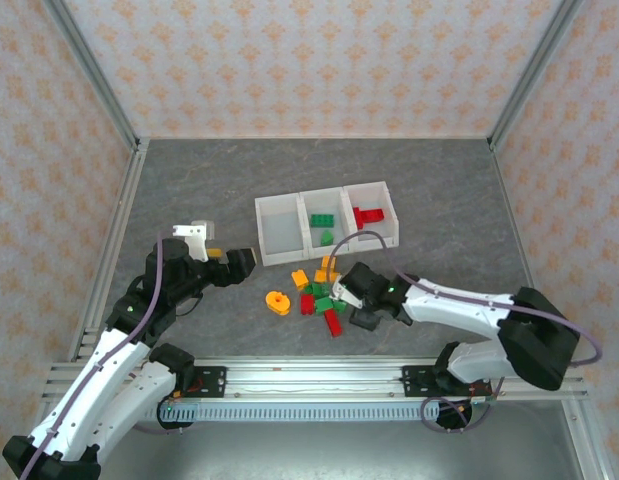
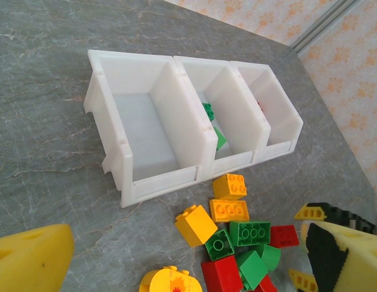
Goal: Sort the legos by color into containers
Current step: Pick up the lego from the bottom-center of the table, then place the lego in the container.
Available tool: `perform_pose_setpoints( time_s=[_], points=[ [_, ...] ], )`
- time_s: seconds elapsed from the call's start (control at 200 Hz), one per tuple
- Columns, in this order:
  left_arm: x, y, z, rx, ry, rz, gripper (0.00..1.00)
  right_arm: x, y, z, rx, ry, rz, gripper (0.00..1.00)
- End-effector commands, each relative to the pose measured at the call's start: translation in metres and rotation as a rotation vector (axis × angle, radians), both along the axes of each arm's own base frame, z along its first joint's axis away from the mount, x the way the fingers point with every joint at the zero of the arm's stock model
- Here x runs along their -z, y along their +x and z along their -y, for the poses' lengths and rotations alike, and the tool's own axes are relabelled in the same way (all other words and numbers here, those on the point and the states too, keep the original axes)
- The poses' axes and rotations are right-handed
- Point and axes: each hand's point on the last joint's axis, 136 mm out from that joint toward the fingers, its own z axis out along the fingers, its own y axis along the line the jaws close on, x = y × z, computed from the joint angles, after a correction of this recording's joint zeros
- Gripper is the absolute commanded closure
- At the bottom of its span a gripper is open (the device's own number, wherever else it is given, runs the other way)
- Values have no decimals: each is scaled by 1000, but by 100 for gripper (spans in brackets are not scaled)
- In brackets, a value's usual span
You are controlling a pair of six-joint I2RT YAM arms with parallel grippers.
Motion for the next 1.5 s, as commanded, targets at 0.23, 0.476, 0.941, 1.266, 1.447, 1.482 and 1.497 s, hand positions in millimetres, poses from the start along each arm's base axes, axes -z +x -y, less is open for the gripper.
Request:
perform_pose_setpoints(
  time_s=[0.23, 0.476, 0.941, 1.266, 1.447, 1.482, 1.497],
  points=[
    [-5, 1, 3, 16, 3, 33, 1, 6, 35, -9, 29, -19, 4, 29],
    [-3, 2, 3, 15, 5, 28, 1, 30, 25, -17, -9, -61, -137, 46],
    [-3, 2, 3, 19, 5, 24, 1, 12, 28, -20, 47, -22, -127, 87],
    [-3, 2, 3, 16, 5, 27, 1, -82, 62, -40, 119, 188, 33, 93],
    [-3, 2, 3, 16, 7, 23, 1, -128, 117, -24, 268, 279, 189, 93],
    [-2, 2, 3, 16, 8, 23, 1, -132, 130, -17, 309, 291, 203, 93],
    [-2, 2, 3, 16, 8, 23, 1, -133, 135, -14, 328, 295, 207, 93]
  ],
)
